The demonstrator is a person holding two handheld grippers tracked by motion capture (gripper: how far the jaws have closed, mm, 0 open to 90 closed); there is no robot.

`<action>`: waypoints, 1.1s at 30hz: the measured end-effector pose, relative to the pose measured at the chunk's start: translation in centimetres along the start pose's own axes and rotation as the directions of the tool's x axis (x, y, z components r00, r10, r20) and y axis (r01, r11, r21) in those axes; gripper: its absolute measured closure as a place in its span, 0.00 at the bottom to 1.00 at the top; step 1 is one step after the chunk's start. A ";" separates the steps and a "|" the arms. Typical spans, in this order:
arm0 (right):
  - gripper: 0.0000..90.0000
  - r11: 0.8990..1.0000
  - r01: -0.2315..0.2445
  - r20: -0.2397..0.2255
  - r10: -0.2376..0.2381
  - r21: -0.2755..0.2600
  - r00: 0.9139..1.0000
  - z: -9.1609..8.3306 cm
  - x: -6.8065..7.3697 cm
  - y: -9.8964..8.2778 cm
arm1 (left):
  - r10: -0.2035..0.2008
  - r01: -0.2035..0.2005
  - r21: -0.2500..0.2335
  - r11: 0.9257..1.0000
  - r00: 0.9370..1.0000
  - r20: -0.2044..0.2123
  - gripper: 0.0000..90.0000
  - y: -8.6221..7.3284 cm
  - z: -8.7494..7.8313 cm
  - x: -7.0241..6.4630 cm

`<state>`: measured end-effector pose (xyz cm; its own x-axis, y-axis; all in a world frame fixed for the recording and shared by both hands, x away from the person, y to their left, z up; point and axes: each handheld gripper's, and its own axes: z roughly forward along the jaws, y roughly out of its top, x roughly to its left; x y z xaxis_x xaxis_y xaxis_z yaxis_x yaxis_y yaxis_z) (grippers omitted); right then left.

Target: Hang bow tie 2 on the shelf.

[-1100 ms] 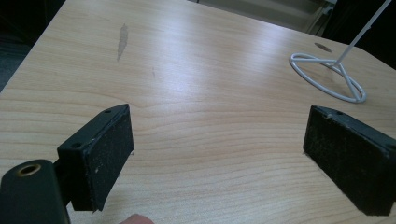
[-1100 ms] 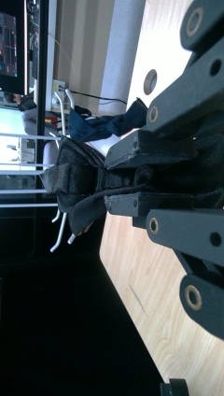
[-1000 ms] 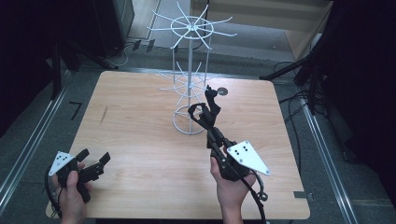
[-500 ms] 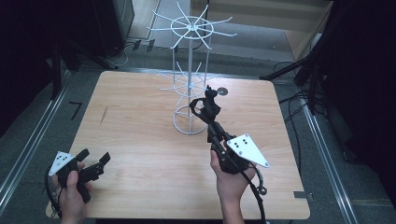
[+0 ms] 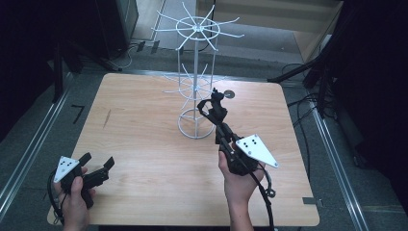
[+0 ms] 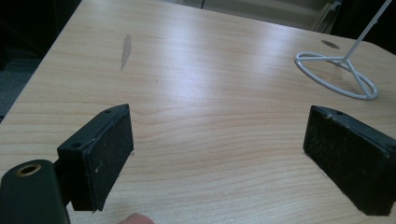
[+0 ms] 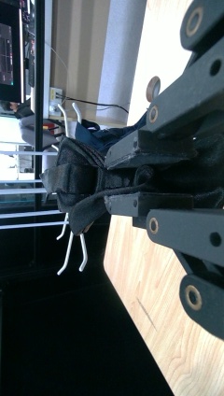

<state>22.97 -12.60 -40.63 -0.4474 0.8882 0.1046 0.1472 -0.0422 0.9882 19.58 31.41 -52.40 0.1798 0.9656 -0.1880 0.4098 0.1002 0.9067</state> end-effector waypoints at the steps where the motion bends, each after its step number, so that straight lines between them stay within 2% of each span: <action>1: 0.87 1.000 -0.002 -0.001 0.002 0.000 1.000 0.1 0.0 0.0 | 0.003 -0.003 -0.003 1.000 1.000 -0.002 0.10 0.0 0.0 -0.1; 5: 0.87 1.000 -0.021 -0.012 0.021 -0.004 1.000 0.4 -0.1 0.1 | 0.000 0.000 0.000 1.000 1.000 0.000 0.10 0.0 0.0 0.0; 33: 0.87 0.998 -0.042 0.018 0.042 0.037 0.999 1.5 -1.0 -1.1 | -0.013 0.013 0.001 1.000 1.000 0.006 0.10 0.0 0.0 0.1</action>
<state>24.60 -12.76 -42.04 -0.4252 0.8936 0.1436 0.1984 -0.0628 0.9781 19.61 31.51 -52.42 0.1802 0.9627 -0.2020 0.4127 0.1124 0.9039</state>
